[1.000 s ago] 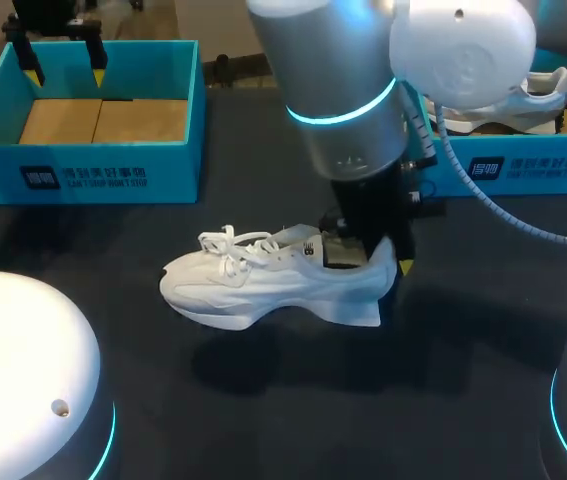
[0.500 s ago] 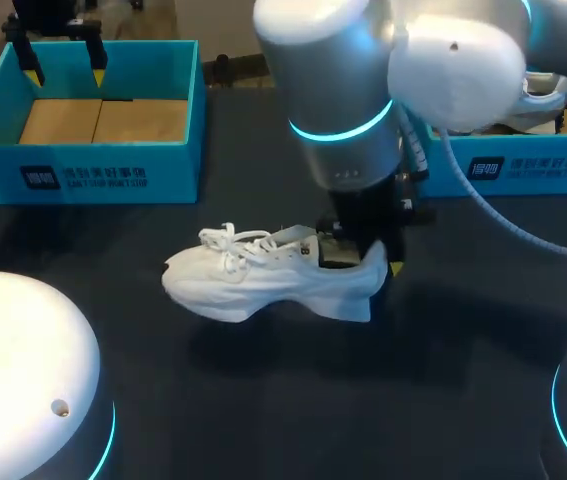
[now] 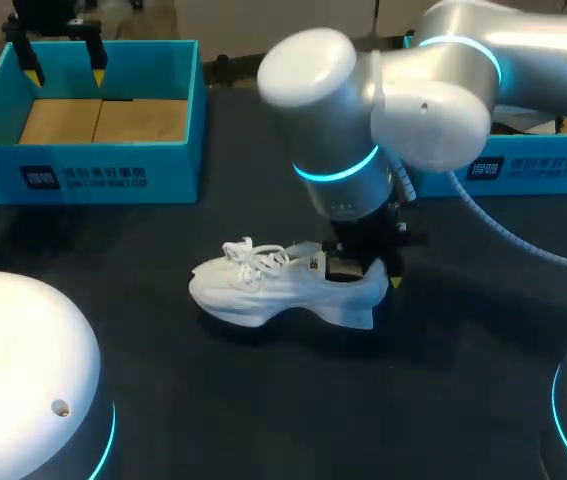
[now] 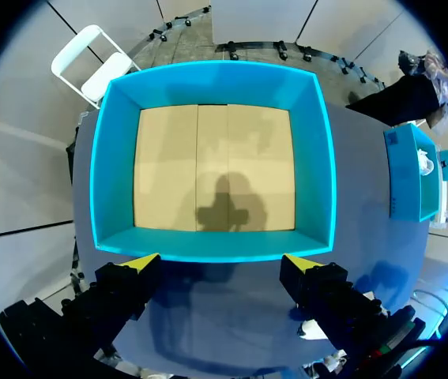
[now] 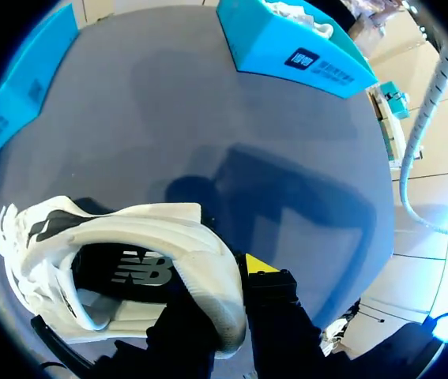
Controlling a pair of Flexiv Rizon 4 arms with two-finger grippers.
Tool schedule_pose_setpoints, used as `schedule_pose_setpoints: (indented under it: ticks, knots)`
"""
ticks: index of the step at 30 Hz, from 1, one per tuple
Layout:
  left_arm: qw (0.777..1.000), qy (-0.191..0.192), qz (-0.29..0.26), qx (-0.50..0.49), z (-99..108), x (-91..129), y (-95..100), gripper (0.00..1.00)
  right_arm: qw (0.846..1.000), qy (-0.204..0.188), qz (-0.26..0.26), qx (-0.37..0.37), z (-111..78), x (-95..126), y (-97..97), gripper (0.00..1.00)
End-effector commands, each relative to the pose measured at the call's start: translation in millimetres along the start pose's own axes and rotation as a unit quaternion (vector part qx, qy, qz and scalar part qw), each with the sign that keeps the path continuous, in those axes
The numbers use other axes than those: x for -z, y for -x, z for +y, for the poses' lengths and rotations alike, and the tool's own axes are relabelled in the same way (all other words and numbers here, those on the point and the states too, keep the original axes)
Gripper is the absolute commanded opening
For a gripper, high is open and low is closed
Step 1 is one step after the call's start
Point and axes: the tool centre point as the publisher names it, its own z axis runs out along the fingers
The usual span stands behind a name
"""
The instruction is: Take the shoe out of the shoebox, open the shoe tongue, remove and reinsert the insole, then place the shoe into the shoebox
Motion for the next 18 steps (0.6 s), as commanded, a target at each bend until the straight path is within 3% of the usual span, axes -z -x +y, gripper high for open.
schedule_pose_setpoints:
  ticks: [1,9,18]
  knots:
    - [1.000,0.000,0.000,0.000,0.0,0.0,0.0,1.00,1.000,0.009,0.004,-0.028,-5.3,-11.7,-5.5,0.00]
    - [1.000,0.000,0.000,0.000,0.0,0.0,0.0,1.00,0.999,0.021,0.029,0.012,-6.5,-27.5,-8.3,0.00]
    - [1.000,0.000,0.000,0.000,0.0,0.0,0.0,1.00,0.999,0.032,0.021,0.036,-7.3,-40.7,-14.8,0.00]
